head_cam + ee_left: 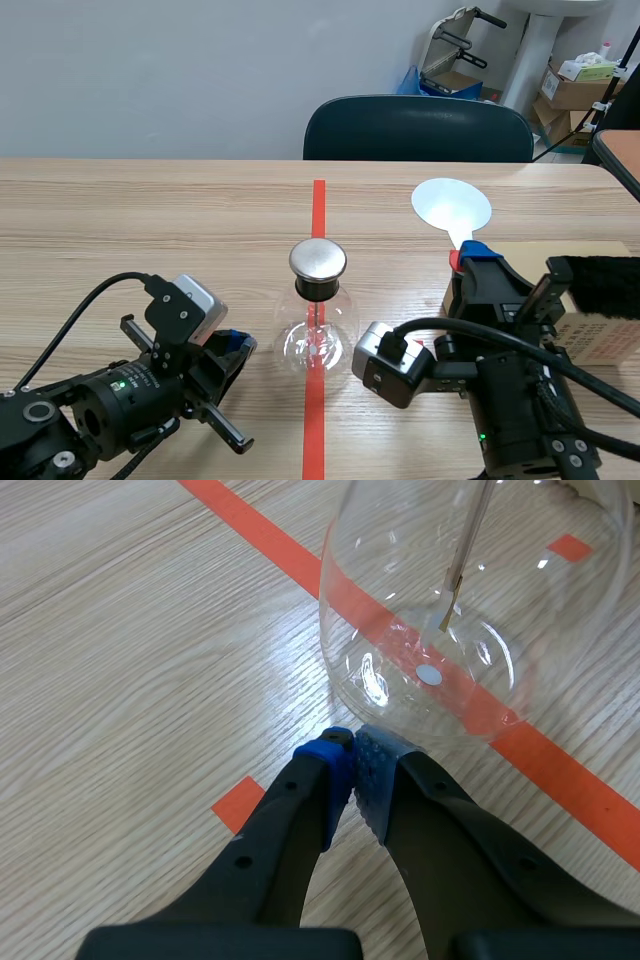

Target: Do the electroscope experiment

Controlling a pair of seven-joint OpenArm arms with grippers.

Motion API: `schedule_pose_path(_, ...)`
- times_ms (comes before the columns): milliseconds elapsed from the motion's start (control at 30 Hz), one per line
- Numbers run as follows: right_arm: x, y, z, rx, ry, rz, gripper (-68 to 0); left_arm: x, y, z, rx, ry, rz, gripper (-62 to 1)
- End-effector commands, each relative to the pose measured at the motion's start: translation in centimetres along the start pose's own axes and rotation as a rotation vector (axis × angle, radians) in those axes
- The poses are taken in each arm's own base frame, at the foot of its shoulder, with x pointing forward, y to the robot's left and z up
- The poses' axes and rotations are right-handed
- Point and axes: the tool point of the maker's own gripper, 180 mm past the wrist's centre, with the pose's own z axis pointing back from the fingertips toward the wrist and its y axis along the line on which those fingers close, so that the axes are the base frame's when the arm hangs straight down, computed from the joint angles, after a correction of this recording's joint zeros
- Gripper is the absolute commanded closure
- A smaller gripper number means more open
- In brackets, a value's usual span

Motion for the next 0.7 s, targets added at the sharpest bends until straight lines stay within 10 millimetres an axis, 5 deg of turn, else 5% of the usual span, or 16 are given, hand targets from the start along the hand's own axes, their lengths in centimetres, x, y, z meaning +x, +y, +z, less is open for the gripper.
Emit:
schedule_pose_path(0, -0.15, -0.91, -0.45, -0.034, 0.005, -0.002, -1.0, 1.24, -0.27, -0.22, -0.006, -0.044, 0.003, -4.0)
schedule_pose_path(667, -0.15, -0.60, -0.46, -0.017, 0.005, 0.005, -1.0, 1.23, -0.26, -0.21, -0.006, -0.044, 0.003, -4.0)
